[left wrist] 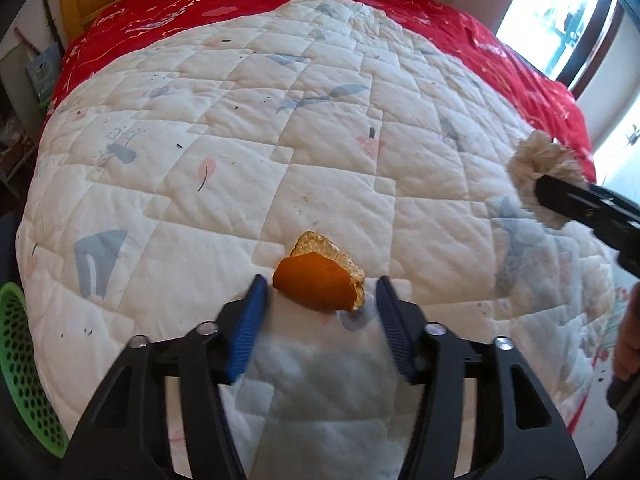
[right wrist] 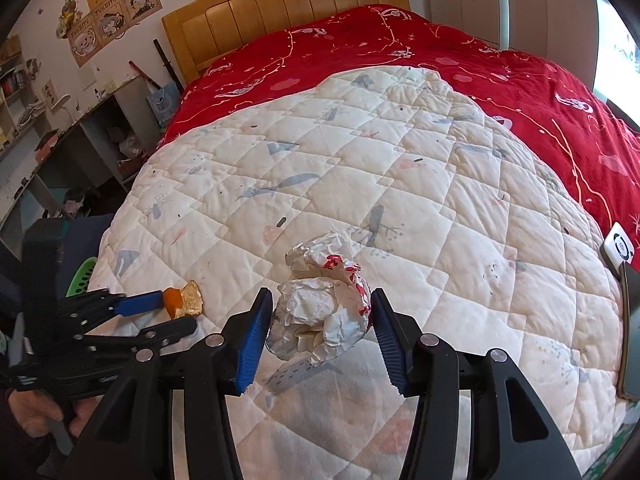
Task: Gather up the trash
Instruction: 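Grasp the orange peel with the left tool while the right tool holds the paper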
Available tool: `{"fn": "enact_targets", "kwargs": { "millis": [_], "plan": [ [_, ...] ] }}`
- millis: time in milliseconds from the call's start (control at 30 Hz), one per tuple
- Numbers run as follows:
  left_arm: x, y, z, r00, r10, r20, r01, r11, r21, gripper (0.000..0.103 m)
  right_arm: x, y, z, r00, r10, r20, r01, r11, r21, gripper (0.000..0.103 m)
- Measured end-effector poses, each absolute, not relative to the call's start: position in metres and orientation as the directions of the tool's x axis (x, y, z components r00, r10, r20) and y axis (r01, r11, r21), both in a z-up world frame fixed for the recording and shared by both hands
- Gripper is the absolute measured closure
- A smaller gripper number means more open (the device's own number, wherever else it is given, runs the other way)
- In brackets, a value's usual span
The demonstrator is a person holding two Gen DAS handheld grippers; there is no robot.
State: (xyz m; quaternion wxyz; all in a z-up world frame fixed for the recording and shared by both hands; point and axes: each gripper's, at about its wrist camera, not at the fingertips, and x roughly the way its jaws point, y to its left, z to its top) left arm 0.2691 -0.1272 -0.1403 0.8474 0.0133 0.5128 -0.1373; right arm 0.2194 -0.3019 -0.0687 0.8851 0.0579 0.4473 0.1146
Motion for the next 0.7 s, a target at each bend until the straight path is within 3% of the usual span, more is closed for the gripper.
{"fn": "enact_targets", "kwargs": {
  "millis": [200,700],
  "plan": [
    [0.263,-0.125,-0.137,0.48,-0.198,-0.855,0.247,0.965,-0.085,0.062,0.211,-0.3,-0.069,0.57,0.261,-0.779,-0.154,0.965,0.21,0.054],
    [0.195,-0.029,-0.086,0.582,-0.25,-0.773,0.125,0.968,-0.219,0.065,0.17,-0.24,-0.055,0.553,0.344,-0.759,-0.236,0.938,0.253,0.054]
  ]
}}
